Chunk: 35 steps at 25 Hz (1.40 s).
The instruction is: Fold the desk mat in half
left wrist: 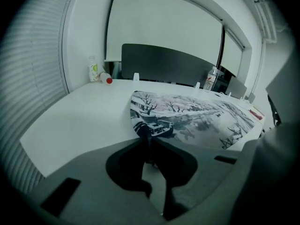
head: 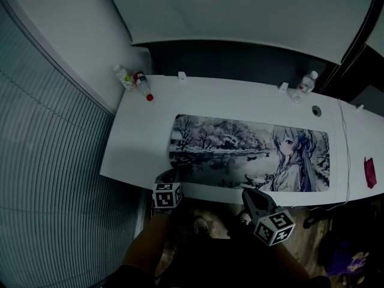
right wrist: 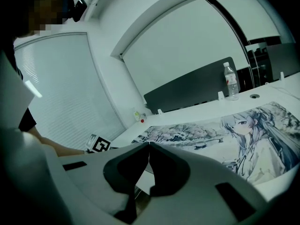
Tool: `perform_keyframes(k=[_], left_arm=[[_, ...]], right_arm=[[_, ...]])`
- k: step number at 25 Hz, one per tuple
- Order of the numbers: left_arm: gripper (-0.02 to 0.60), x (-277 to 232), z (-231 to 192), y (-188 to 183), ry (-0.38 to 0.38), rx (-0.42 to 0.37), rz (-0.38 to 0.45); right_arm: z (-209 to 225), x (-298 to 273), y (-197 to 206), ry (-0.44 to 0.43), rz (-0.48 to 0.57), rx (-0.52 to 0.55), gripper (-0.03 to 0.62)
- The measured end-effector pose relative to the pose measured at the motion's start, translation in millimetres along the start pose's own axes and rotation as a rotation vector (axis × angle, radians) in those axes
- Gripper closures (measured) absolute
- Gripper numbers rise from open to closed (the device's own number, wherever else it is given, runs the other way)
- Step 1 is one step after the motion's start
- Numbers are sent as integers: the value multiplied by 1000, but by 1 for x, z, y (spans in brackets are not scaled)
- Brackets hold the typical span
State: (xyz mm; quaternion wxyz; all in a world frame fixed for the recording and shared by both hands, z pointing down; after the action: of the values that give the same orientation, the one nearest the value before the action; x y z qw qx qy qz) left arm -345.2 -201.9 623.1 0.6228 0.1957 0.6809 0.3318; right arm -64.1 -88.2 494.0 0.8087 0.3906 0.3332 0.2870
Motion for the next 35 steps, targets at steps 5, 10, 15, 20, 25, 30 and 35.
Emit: perform_keyframes(k=[5, 10, 15, 20, 25, 30, 35], left_arm=[[541, 11, 12, -12, 67, -45, 45], [546, 16, 29, -24, 149, -96, 71], [546, 16, 44, -29, 228, -143, 75], [546, 13, 60, -31, 294, -190, 74], [546, 8, 77, -28, 340, -220, 59], [546, 2, 98, -25, 345, -236, 42], [546, 4, 121, -25, 326, -232, 25]], right_arm=[[-4, 5, -1, 34, 28, -2, 569], [-11, 10, 2, 77, 53, -15, 569], [-16, 17, 12, 129, 73, -45, 569], [-20, 29, 21, 192, 102, -73, 569], [-20, 49, 25, 246, 149, -127, 569], [-13, 69, 25, 261, 161, -118, 569], [-3, 95, 18, 257, 167, -115, 569]])
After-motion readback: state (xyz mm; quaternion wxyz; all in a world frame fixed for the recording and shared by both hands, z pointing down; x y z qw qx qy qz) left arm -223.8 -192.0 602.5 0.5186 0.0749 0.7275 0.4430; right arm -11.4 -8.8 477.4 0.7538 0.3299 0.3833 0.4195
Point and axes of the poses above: the fingertips, and each gripper's own axes: x backward along the fingers, z to its right, y out of its underside, the point moved 5 cm from there along x, backward along the fingers, and after that the axes turned 8 degrees about -y, right-handed, at the moved point
